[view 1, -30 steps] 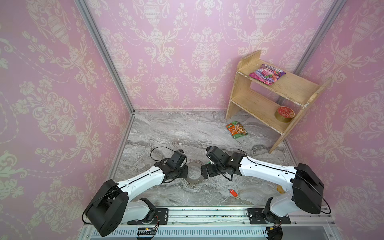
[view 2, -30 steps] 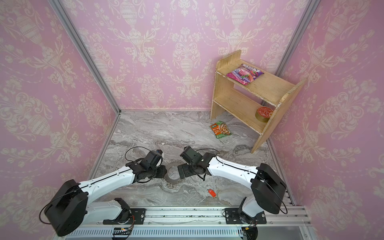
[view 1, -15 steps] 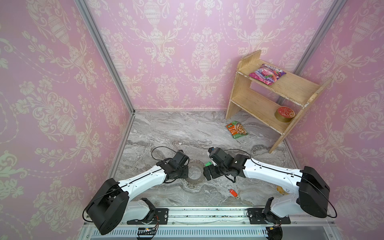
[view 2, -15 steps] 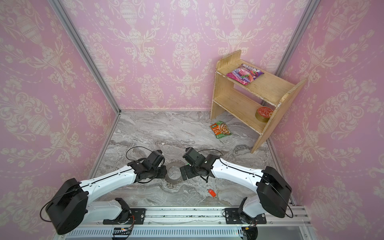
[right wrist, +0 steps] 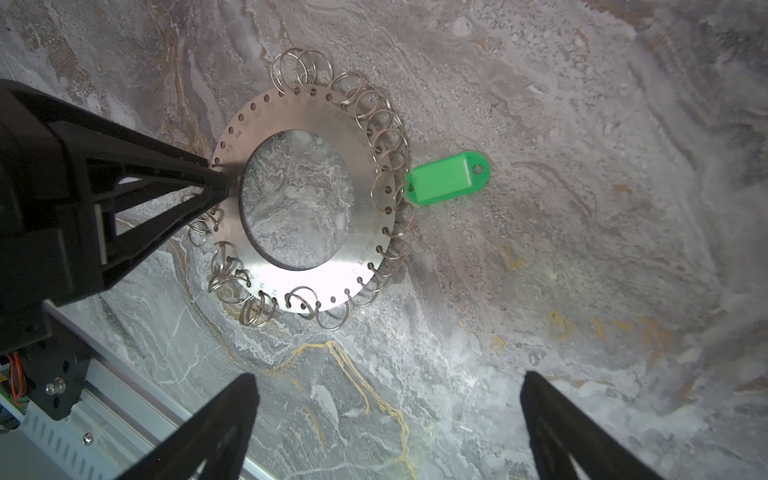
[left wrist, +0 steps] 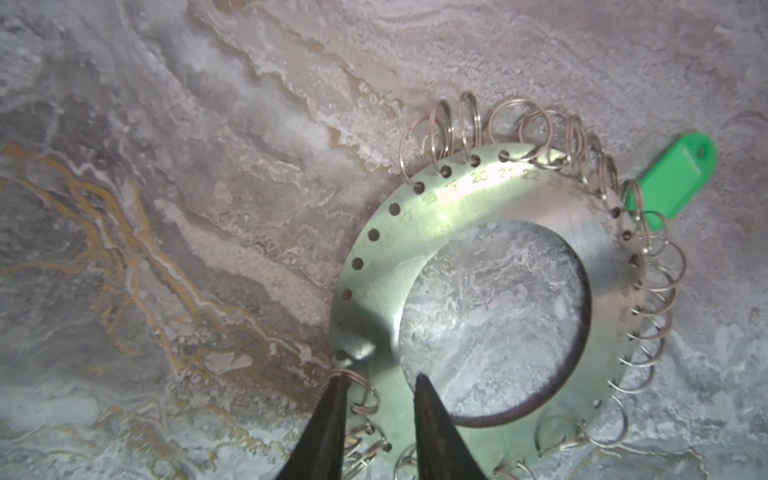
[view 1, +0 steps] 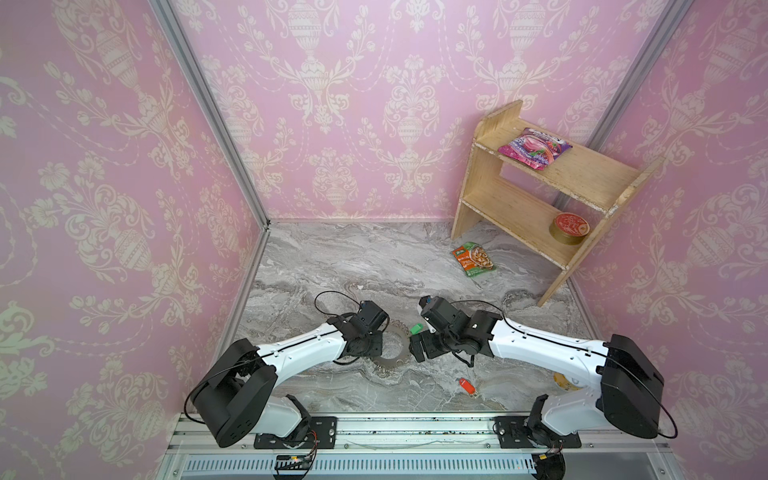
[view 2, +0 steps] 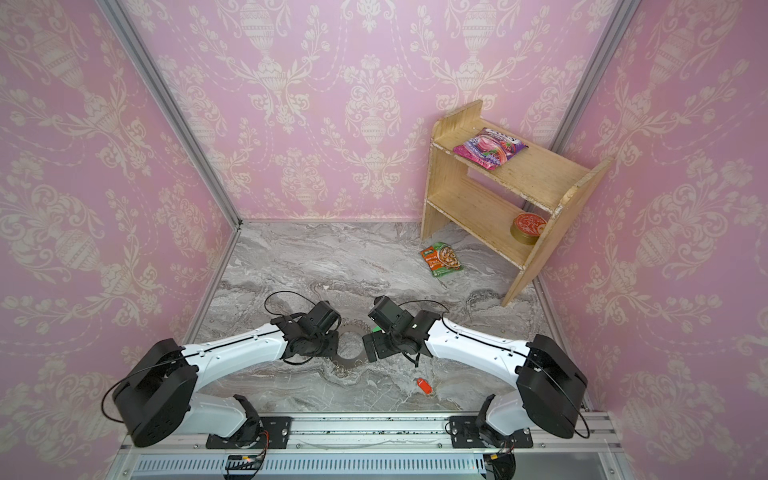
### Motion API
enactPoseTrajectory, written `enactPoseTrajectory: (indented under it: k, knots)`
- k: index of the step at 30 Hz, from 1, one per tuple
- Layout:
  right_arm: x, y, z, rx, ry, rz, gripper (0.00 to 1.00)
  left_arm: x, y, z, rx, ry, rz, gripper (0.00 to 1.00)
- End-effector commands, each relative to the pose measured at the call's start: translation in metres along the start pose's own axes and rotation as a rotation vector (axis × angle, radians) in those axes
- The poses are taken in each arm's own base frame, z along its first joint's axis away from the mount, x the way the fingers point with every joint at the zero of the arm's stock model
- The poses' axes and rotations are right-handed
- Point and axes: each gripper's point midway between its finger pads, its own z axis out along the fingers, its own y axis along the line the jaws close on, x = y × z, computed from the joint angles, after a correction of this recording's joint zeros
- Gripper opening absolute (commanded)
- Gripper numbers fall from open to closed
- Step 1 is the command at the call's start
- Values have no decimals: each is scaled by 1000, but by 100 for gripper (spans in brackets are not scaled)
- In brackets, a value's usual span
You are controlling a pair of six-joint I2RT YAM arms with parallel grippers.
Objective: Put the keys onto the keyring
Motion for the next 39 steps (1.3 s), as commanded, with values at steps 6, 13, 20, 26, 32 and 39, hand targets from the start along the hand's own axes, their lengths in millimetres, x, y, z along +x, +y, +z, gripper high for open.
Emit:
enactPoseTrajectory:
  k: [6,13,20,26,32,39]
  knots:
    - [1,-9,-4,7,-22,-2,100,-4,8,-8,-85,3,-16,28]
    - [0,-9,-3,-1,-24,1,100,-2,6,-3,-95,24,-8,26]
    - [1,-10,-4,-2,-28,4,100,0,7,-1,-131,47,10,25]
    - [2,-12,-5,-3,-32,12,100,0,8,0,-144,51,12,18]
    - [2,-13,-6,-5,-36,15,100,0,12,-4,-159,42,11,11]
    - [0,-11,-5,-13,-41,18,100,0,17,-12,-161,16,-3,7]
